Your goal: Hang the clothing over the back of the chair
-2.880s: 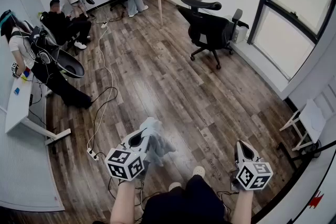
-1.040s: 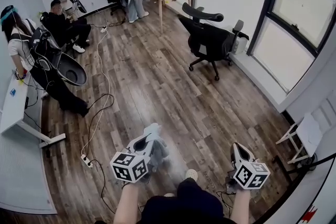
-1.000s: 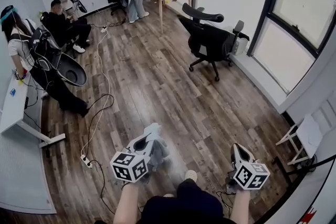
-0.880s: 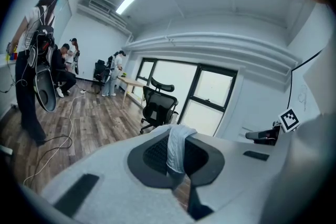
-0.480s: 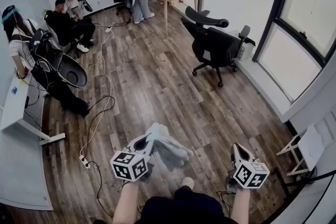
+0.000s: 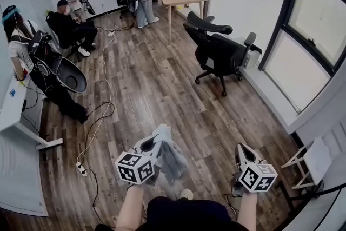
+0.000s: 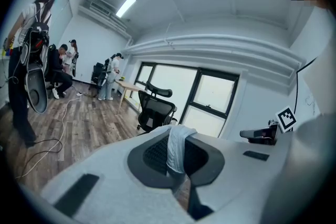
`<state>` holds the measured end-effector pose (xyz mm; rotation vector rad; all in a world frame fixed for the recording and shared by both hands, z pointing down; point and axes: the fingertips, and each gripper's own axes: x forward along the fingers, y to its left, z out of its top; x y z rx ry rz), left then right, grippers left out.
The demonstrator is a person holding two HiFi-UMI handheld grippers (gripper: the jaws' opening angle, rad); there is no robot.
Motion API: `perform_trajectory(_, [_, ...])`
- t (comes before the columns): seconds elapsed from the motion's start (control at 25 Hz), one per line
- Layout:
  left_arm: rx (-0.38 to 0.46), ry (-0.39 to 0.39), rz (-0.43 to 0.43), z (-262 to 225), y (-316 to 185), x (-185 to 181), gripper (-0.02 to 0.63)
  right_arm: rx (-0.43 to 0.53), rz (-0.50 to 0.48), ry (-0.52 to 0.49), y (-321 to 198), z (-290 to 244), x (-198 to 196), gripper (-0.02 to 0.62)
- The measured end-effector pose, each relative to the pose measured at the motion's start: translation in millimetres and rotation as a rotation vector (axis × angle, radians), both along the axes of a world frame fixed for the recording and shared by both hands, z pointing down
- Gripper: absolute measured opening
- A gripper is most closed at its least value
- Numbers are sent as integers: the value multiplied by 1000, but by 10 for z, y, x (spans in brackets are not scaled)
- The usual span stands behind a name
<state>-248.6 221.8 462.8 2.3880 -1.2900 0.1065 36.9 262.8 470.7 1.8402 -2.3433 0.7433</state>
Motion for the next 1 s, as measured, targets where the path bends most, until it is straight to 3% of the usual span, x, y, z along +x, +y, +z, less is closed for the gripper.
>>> perform_trajectory(0.32, [89, 15, 14, -291, -57, 204, 3, 72, -42, 1, -106, -211, 9, 2])
perform_trajectory(0.6, [141, 11, 38, -496, -62, 272, 3, 155, -12, -2, -86, -455, 37, 2])
perform_trajectory(1.0, [92, 45, 58, -307, -428, 454, 3, 122, 3, 10, -379, -331, 171, 2])
